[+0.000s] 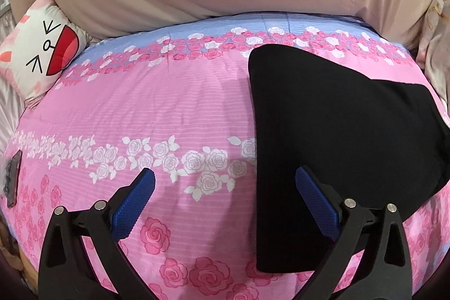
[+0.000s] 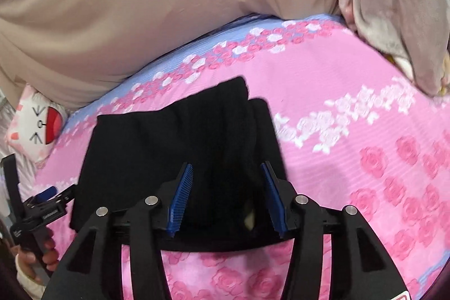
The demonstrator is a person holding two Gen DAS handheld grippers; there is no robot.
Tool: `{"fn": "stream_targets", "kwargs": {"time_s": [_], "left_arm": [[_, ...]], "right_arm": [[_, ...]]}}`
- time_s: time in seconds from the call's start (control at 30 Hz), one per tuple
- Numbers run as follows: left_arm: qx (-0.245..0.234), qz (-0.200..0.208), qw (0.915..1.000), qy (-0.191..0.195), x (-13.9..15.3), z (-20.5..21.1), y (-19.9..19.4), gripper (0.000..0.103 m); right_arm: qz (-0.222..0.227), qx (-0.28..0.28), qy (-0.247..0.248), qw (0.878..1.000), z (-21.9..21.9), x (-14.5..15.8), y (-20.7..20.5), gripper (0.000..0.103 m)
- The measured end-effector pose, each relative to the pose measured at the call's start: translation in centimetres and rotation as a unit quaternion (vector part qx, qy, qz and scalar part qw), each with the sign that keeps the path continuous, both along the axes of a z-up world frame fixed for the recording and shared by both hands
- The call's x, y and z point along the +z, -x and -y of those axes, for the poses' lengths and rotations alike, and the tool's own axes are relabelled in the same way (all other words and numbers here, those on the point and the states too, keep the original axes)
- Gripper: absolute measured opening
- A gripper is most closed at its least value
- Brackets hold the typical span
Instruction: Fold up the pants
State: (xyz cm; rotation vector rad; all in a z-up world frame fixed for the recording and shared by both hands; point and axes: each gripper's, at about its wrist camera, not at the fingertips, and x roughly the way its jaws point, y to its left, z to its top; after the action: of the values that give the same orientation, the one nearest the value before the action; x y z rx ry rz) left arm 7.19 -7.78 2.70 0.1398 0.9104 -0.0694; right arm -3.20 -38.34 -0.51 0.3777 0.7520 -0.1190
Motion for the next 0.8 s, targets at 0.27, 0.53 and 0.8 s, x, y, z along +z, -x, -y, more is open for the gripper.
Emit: {"fn": "stream_targets", "kwargs": {"time_s": [0.27, 0.53, 0.8], "left_arm": [[-0.011, -0.016, 0.9995, 0.024, -0.1, 1.1, 0.0, 0.098], [-0.024, -0.113, 0.9749, 0.191, -4.3, -0.2, -1.9, 0.098], [-0.121, -0.09, 0.9604, 0.234, -1.7, -0.6, -3.9, 0.032]], "right_arm": [[-0.041, 0.002, 0.062, 0.997, -0.8, -0.8, -3.4, 0.057], [-0.053, -0.01, -0.041, 0.998, 2.1, -4.6, -3.1, 0.078], [-0.005, 0.015, -0.083, 0.996, 0.1, -2.4, -3.1, 0.037]]}}
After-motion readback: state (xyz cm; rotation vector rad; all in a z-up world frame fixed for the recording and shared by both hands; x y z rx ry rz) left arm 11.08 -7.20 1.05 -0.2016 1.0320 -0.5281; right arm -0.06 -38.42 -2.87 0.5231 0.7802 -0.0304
